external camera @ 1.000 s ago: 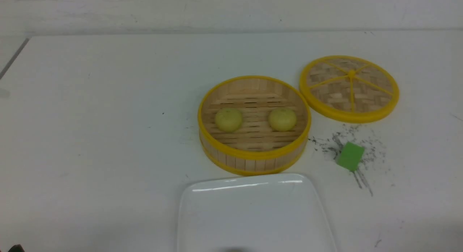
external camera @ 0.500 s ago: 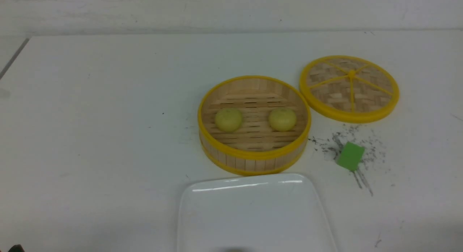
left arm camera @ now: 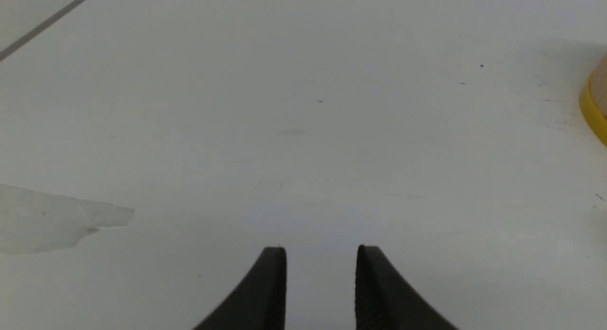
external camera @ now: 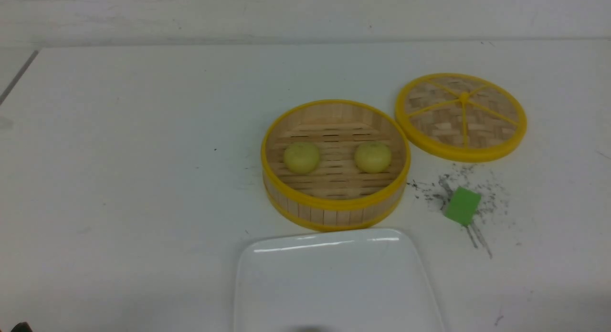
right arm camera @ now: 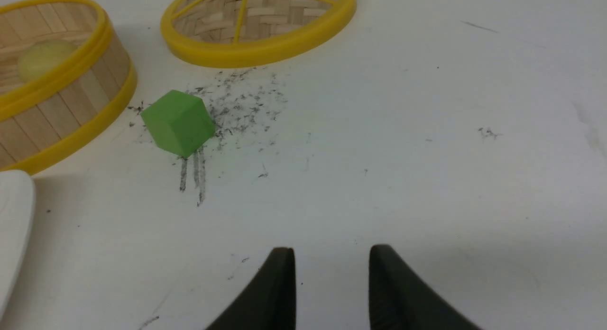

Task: Put the steamed buns into the plate on the white tablecloth.
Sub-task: 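Reach toward a bun in the bamboo steamer with the right gripper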

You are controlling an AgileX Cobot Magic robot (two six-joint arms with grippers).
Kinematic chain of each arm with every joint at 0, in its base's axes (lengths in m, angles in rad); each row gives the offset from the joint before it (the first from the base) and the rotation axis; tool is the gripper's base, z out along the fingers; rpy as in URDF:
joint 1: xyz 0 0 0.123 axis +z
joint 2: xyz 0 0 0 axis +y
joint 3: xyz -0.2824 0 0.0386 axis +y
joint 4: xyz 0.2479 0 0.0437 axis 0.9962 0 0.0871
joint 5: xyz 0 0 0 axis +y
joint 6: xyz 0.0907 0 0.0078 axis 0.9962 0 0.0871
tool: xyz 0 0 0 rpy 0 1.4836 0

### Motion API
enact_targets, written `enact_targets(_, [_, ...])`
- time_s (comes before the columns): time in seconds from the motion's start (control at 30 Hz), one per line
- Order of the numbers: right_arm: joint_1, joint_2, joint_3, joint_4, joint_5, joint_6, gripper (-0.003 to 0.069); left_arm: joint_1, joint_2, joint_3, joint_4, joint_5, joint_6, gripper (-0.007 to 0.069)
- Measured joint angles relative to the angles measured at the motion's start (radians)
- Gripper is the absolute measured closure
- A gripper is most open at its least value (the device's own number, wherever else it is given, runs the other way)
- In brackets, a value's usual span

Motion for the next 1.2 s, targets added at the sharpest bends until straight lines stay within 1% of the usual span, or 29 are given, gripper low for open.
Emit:
enact_targets(0.37, [0.0, 0.0, 0.0, -0.003, -0.001, 0.0, 0.0419, 0.0, 0.0, 0.0, 0.0, 0.0, 0.0, 0.0384])
enact_targets(0.47, [0.0, 0.0, 0.001, 0.026, -0.012, 0.04, 0.0419, 0.0, 0.0, 0.0, -0.021, 0.0, -0.032, 0.0384])
enact_targets(0.53, [0.0, 0.0, 0.006, 0.146, -0.035, 0.141, 0.0419, 0.0, 0.0, 0.0, -0.117, 0.0, -0.128, 0.0384])
enact_targets(0.57, [0.0, 0.0, 0.008, 0.203, -0.04, 0.186, 0.0419, 0.0, 0.0, -0.001, -0.193, 0.0, -0.195, 0.0384])
enact_targets(0.6, [0.0, 0.0, 0.008, 0.292, -0.042, 0.256, 0.0419, 0.0, 0.0, -0.002, -0.286, 0.005, -0.278, 0.0384])
enact_targets(0.67, [0.0, 0.0, 0.008, 0.421, -0.044, 0.356, 0.0419, 0.0, 0.0, -0.002, -0.413, 0.013, -0.396, 0.0384])
enact_targets(0.7, [0.0, 0.0, 0.008, 0.431, -0.044, 0.371, 0.0419, 0.0, 0.0, -0.002, -0.423, 0.014, -0.407, 0.0384])
enact_targets(0.73, [0.0, 0.0, 0.008, 0.484, -0.045, 0.409, 0.0419, 0.0, 0.0, -0.002, -0.481, 0.018, -0.467, 0.0384])
enact_targets(0.77, [0.0, 0.0, 0.008, 0.496, -0.045, 0.412, 0.0419, 0.0, 0.0, -0.002, -0.487, 0.018, -0.474, 0.0384])
enact_targets(0.8, [0.0, 0.0, 0.008, 0.519, -0.045, 0.429, 0.0419, 0.0, 0.0, -0.002, -0.518, 0.021, -0.513, 0.0384])
enact_targets(0.9, [0.0, 0.0, 0.008, 0.534, -0.048, 0.441, 0.0419, 0.0, 0.0, -0.002, -0.543, 0.023, -0.54, 0.0384])
enact_targets(1.07, [0.0, 0.0, 0.008, 0.554, -0.052, 0.434, 0.0424, 0.0, 0.0, 0.0, -0.551, 0.017, -0.542, 0.0384])
enact_targets(1.13, [0.0, 0.0, -0.023, 0.553, -0.043, 0.383, 0.0447, 0.0, 0.0, -0.002, -0.609, 0.028, -0.531, 0.0384])
enact_targets(1.2, [0.0, 0.0, -0.073, 0.548, -0.034, 0.306, 0.0474, -0.003, 0.0, -0.023, -0.656, 0.071, -0.475, 0.0385])
